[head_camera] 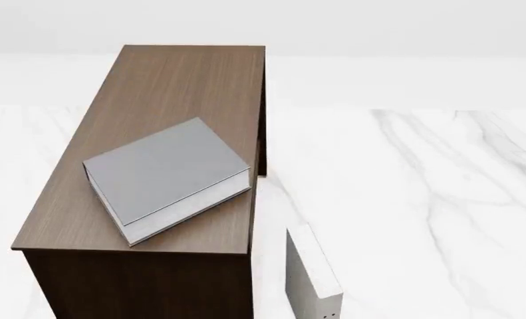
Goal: Pick up the book in the middle and place it on the cabinet shelf.
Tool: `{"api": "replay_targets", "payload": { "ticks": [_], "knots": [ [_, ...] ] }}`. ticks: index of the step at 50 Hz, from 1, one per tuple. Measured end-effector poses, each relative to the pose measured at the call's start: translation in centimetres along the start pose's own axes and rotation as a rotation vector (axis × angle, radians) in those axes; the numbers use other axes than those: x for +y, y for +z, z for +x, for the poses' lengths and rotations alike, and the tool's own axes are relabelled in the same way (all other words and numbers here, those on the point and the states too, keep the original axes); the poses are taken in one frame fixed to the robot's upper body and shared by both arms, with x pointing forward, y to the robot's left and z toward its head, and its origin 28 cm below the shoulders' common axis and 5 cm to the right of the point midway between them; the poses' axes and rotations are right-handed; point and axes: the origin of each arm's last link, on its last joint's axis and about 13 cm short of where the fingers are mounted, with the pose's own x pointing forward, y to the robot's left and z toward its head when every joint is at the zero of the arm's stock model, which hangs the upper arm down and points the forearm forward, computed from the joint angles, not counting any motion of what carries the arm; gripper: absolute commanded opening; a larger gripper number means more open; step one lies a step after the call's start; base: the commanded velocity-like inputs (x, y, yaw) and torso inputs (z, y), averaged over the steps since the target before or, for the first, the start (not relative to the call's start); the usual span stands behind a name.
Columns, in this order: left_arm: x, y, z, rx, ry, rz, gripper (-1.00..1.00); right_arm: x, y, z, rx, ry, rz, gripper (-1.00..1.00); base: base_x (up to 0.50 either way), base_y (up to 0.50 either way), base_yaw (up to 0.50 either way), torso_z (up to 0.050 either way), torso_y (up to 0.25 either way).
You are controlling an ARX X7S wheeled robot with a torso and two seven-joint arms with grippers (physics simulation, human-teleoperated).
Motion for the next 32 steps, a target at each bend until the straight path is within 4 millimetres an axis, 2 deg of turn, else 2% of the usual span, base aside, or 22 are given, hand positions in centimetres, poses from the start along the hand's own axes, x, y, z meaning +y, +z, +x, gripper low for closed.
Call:
{"api": "replay_targets", "payload": {
  "ticks": [7,15,32],
  "knots": [
    [1.2,1.2,2.5,-0.108,0.089,0.043,1.0,-0.6,1.8,2.2,-0.116,-0.059,0.013,1.0,0.0,0.0,0.0,0.0,0.0],
    [2.6,2.9,4.6,-0.217,0.172,0.079,1.0,-1.0,3.5,3.8,-0.207,-0.095,0.032,1.0,0.0,0.0,0.0,0.0,0.0],
    [3.6,5.0,6.1,-0.32,0.233,0.11,1.0,-1.4,4.9,4.5,-0.297,-0.106,0.044,1.0,0.0,0.0,0.0,0.0,0.0]
  ]
}}
